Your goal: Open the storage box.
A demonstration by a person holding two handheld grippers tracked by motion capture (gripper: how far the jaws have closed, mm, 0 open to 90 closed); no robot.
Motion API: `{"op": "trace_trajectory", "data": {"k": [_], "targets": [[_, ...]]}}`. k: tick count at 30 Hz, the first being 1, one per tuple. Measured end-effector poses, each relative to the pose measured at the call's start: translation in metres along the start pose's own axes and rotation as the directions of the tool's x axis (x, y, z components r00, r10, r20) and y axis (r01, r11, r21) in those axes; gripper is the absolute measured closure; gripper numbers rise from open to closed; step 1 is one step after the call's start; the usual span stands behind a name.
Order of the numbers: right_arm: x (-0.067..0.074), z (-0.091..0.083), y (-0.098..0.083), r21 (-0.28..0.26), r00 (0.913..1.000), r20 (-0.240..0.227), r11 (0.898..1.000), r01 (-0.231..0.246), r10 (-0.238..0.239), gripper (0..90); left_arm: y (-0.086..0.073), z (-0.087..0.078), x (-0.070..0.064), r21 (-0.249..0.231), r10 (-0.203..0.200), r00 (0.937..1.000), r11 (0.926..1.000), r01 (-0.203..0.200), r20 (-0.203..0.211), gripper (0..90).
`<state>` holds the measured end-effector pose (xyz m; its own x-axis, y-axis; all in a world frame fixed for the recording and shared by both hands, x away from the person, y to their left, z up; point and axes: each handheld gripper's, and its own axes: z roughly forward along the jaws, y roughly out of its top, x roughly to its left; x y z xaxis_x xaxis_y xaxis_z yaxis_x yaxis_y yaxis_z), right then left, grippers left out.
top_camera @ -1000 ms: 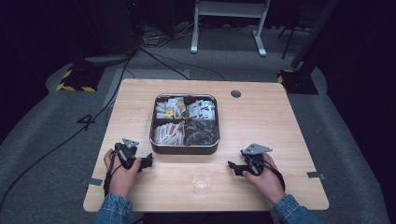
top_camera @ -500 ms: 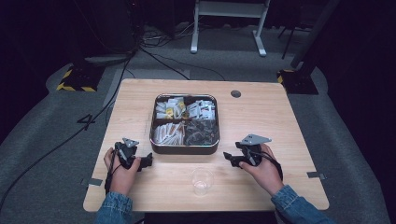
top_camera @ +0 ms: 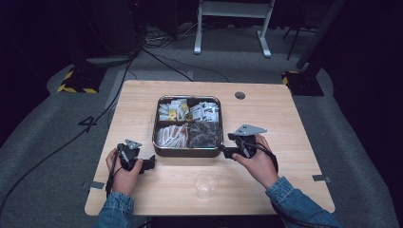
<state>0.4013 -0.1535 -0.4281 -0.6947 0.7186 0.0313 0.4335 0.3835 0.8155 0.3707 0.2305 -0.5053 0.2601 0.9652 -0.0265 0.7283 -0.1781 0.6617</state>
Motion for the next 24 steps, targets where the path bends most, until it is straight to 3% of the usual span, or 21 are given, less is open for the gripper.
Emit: {"op": "trace_trajectory", "data": {"k": [8,15,24], "targets": [[-0.001,0.01,0.021,-0.005,0.9996,-0.017,1.0,-0.021,0.021,37.6,-0.001,0.0,0.0,-0.002,0.004,1.0,1.0,-0.004,0.006,0.1],[-0.001,0.029,0.044,0.005,0.9999,-0.012,1.0,0.012,-0.012,36.7,-0.002,-0.001,0.001,-0.001,0.008,0.9999,1.0,-0.008,0.009,0.1],[-0.004,0.06,0.065,0.03,0.999,-0.027,0.999,-0.036,0.036,37.0,-0.002,-0.002,0.001,0.0,0.01,0.9999,1.0,-0.01,0.012,0.2]]}}
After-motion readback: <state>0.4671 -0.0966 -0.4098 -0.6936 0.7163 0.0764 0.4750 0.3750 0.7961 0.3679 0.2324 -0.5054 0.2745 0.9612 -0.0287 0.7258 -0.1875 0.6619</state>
